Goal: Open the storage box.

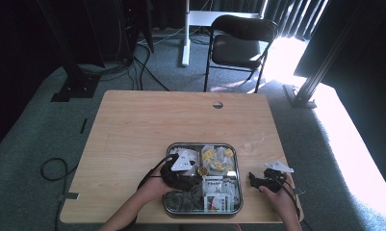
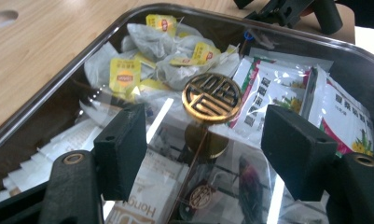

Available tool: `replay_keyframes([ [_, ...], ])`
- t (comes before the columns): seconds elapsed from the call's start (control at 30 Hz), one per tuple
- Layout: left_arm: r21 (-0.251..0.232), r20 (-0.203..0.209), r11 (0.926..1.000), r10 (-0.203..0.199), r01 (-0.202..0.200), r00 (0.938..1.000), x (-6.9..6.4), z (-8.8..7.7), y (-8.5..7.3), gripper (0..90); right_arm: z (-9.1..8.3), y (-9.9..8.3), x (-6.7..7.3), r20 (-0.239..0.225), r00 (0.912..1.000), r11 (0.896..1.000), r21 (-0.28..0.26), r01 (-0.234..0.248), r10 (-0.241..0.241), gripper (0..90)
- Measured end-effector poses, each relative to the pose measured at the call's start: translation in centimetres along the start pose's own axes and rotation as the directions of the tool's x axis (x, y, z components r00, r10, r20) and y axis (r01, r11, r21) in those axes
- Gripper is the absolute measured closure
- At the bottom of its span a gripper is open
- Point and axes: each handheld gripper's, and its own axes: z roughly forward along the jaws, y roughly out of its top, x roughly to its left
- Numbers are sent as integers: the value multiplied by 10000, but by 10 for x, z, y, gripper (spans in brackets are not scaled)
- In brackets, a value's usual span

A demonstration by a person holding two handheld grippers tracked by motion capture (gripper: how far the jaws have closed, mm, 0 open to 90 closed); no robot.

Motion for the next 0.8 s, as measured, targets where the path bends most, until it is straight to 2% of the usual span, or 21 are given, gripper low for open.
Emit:
replay_keyframes([
  [0.1, -93, 76, 9999, 53, -52, 10000, 0, 1, 2, 341, 0, 0, 0, -1, 10000, 10000, -2, 3, -3, 108],
  [0.33, 22, 196, 10000, 56, -56, 9998, 1, 7, 5, 373, 0, 0, 0, 0, 10000, 10000, 0, 1, -1, 108],
  [0.4, -27, 306, 10000, -81, 81, 9995, 3, 8, 5, 374, 0, 0, 0, 0, 10000, 10000, 0, 0, 0, 109],
  [0.47, 90, 244, 9999, -54, 51, 9997, 2, 11, 6, 374, 0, 0, 0, 1, 10000, 10000, 2, 0, 0, 108],
  [0.8, 70, 303, 9997, -233, 231, 9993, 4, 18, 14, 385, 0, 0, 0, -5, 10000, 10000, 0, 4, -4, 109],
])
